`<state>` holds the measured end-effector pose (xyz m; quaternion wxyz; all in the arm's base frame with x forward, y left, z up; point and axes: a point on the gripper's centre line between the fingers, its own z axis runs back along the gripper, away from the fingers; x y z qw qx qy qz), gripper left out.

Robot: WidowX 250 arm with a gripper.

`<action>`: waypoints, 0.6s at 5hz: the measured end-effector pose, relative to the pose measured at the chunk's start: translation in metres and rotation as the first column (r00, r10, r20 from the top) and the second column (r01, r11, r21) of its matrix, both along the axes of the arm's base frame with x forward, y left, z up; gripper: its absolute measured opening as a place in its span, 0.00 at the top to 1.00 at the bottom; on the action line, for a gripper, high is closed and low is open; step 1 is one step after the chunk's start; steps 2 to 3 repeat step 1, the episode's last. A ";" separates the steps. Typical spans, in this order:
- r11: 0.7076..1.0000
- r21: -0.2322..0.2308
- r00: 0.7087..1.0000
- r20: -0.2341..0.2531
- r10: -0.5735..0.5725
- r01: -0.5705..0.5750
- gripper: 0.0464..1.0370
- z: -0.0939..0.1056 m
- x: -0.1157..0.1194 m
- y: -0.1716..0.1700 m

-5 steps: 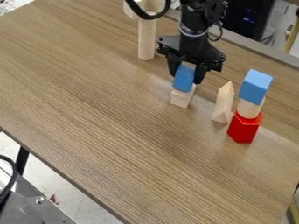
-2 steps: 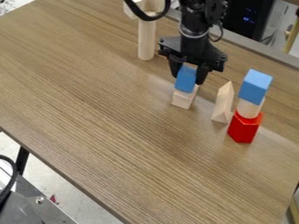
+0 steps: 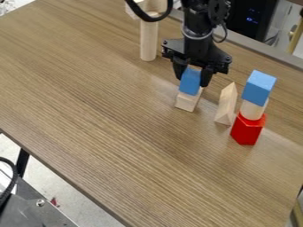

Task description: Move the blue square on top of the rectangle block

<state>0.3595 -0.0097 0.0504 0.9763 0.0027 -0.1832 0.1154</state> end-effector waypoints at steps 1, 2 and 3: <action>1.000 -0.001 1.000 0.003 -0.004 0.004 0.47 -0.001 -0.001 0.000; 1.000 -0.001 1.000 0.003 -0.004 0.004 0.47 -0.001 -0.001 0.000; 1.000 -0.001 1.000 0.003 -0.004 0.004 0.47 -0.001 -0.001 0.000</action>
